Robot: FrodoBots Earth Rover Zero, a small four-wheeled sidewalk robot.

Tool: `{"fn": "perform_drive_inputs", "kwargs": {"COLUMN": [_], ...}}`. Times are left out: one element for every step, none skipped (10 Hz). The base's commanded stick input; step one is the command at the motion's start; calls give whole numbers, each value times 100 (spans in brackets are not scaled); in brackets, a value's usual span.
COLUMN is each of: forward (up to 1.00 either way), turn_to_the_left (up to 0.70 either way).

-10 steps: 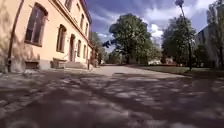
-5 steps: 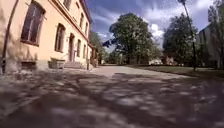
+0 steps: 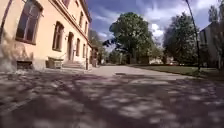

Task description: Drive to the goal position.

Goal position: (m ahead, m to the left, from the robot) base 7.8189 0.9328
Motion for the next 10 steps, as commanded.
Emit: {"fn": "perform_drive_inputs", "kwargs": {"forward": [70,70,70,70,70,70,70,70,70,70], "turn_to_the_left": [-3,-23,-29,-29,-9,1,4,5,6,6]}}
